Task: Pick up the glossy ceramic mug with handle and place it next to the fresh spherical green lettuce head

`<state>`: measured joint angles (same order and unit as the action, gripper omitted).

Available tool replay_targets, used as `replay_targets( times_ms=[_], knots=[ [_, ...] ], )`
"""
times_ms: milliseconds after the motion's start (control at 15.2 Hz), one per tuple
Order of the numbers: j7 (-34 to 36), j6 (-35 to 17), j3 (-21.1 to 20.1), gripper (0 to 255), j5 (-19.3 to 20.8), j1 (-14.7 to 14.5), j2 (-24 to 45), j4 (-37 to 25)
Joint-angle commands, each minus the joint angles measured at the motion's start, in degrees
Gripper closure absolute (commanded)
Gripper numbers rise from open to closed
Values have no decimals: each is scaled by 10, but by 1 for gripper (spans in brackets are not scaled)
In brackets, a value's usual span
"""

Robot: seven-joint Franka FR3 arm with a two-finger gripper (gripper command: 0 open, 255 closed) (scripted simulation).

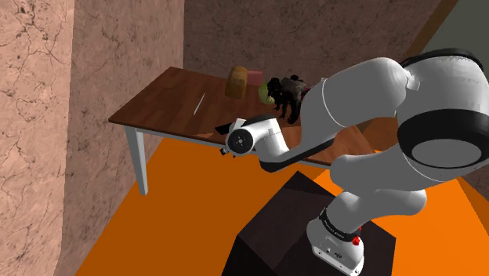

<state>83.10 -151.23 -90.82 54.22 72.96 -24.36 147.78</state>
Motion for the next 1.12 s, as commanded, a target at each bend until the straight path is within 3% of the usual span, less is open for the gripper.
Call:
replay_targets(
  times_ms=[0, 66, 528, 594, 1056],
  knots=[
    [6, -16, -31, 0, 6, 41, -10, -6],
    [8, -22, -39, 0, 7, 52, -14, -7],
    [7, -22, -38, 0, 6, 52, -15, -7],
    [7, -22, -38, 255, 6, 52, -15, -7],
    [7, -22, -38, 255, 6, 52, -15, -7]
  ],
)
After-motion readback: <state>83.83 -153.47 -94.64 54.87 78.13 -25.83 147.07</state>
